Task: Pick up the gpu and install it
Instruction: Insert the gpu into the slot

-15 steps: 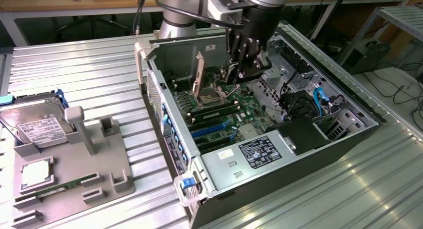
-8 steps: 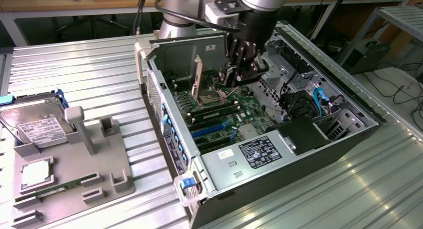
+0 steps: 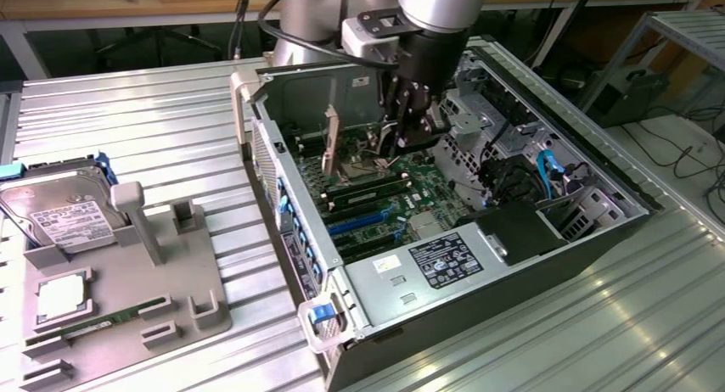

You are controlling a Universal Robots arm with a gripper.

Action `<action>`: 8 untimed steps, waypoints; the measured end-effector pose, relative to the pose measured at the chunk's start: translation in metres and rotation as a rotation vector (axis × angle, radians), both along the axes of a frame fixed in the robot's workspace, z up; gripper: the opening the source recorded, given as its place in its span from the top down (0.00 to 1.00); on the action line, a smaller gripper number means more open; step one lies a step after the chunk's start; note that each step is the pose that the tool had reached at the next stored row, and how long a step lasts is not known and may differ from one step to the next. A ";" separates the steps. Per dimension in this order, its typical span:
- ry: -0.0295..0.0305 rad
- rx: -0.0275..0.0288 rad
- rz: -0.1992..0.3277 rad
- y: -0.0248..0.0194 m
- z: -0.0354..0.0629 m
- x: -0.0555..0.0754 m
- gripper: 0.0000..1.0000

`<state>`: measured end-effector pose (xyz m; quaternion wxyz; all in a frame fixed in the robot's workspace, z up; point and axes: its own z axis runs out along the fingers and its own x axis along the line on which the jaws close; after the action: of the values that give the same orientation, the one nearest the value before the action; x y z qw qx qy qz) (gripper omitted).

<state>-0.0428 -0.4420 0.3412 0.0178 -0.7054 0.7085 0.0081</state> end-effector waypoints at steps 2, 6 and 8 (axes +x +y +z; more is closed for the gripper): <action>0.0000 0.0007 0.000 -0.0033 -0.0027 0.000 0.72; 0.0000 0.0045 0.000 -0.0057 -0.0070 -0.009 0.72; -0.0001 0.0068 0.000 -0.0057 -0.0106 -0.013 0.72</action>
<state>-0.0557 -0.4478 0.3306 0.0202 -0.7053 0.7085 0.0104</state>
